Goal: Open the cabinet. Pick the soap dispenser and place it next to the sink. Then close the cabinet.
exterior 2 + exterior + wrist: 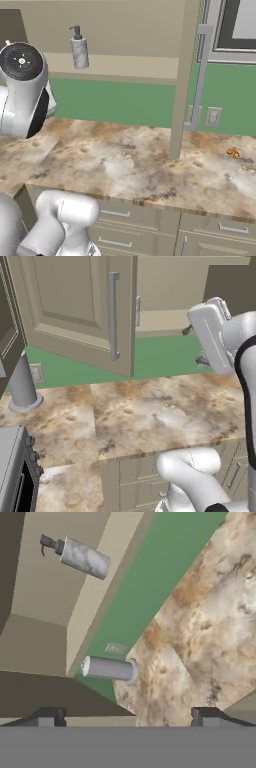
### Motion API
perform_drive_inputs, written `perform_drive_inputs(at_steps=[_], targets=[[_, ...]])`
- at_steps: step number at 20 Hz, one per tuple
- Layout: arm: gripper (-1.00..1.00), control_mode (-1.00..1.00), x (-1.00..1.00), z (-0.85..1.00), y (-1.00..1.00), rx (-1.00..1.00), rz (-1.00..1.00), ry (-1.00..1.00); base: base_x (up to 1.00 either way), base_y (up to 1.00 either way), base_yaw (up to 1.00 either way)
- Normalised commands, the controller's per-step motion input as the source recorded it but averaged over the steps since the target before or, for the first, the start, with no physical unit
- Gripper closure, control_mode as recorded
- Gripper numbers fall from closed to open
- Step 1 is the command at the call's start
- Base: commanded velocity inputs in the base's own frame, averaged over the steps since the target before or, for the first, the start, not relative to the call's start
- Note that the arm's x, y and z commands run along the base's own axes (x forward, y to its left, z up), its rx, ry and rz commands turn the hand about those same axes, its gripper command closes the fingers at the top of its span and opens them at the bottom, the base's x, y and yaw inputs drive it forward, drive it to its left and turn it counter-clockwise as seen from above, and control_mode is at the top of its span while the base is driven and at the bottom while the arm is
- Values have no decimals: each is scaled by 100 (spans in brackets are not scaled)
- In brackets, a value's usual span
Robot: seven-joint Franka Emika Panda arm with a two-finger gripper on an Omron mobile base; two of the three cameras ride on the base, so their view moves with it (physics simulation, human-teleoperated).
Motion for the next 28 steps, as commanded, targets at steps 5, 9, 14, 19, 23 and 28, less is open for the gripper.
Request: perform_drive_inputs(at_steps=[5,9,14,19,23,28], targets=[[-100,-100,50,7,9,23,19,11,0,0,0],[-100,-100,50,1,23,18,21,3,0,0,0],[-100,-100,61,0,19,12,24,0,0,0,0],[-100,-100,56,-6,36,0,20,-3,0,0,0],[-100,-100,58,-4,45,0,14,-3,0,0,0],[-100,-100,49,-1,48,2,10,0,0,0,0]])
